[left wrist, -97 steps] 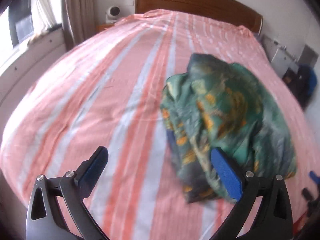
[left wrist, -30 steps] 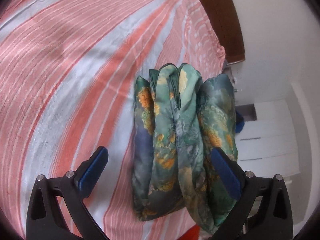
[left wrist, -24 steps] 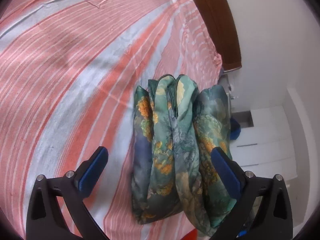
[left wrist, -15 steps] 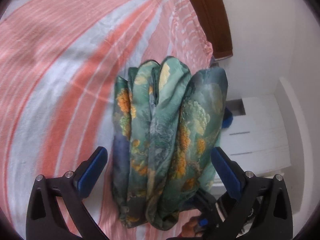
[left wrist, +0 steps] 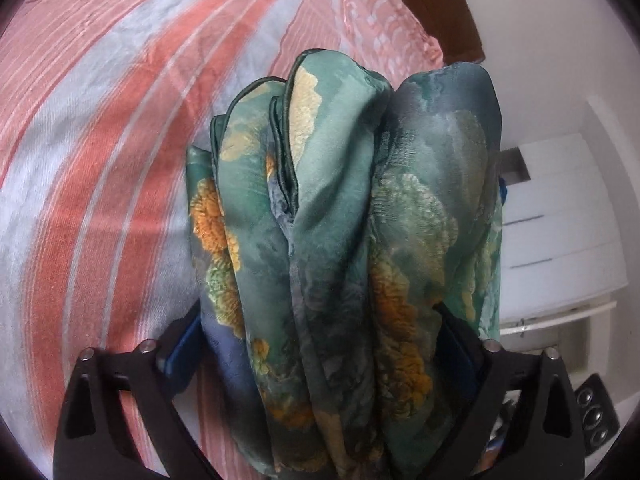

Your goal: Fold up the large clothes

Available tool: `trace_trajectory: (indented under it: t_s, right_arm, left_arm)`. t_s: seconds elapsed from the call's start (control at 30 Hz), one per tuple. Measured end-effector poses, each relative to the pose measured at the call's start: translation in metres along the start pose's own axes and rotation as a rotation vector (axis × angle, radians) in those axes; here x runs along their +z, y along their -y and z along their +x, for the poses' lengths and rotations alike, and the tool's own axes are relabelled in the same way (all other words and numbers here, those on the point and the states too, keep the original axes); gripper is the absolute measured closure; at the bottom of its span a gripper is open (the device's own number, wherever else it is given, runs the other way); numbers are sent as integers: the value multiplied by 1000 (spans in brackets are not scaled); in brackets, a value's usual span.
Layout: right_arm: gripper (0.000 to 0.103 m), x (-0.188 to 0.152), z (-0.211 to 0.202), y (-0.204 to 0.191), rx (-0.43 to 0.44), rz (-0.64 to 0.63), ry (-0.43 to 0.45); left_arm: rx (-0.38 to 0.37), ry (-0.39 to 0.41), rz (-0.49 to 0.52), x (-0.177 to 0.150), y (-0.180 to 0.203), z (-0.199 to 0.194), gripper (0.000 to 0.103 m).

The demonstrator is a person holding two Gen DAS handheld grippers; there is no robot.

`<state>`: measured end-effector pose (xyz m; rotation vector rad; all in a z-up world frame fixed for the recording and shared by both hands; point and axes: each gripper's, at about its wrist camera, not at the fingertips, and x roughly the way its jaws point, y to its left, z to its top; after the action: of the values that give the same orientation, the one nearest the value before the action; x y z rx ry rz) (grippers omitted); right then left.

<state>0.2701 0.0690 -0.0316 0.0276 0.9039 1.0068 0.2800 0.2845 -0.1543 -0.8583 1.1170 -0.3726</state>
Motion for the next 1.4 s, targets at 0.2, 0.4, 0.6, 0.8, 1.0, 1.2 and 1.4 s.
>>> trace_trajectory:
  t_s: [0.2,0.4,0.6,0.8,1.0,1.2,1.4]
  right_arm:
    - [0,-27,-110,128,-215,403,139]
    - [0,-38,-35,226,59,726,-38]
    - [23,-5,-23,136,-349,223,-129]
    - [27,-9,-56,74,-410,30,12]
    - [26,27,-103,100,-386,69,131]
    - [0,39,-132,179,-475,266,94]
    - [0,-12,-169,135,-687,114,130]
  left_arm:
    - [21,18,-8,-2,7,-1,26]
    - [142,55,37,-13,44,-5,38]
    - [207,107,183,-29,111,-21,49]
    - [186,173,293,-37,176,-34,49]
    - [184,273,351,5,232,-29,29]
    - [345,286,327,20,220,6,8]
    - [603,512,604,-63,261,-24,3]
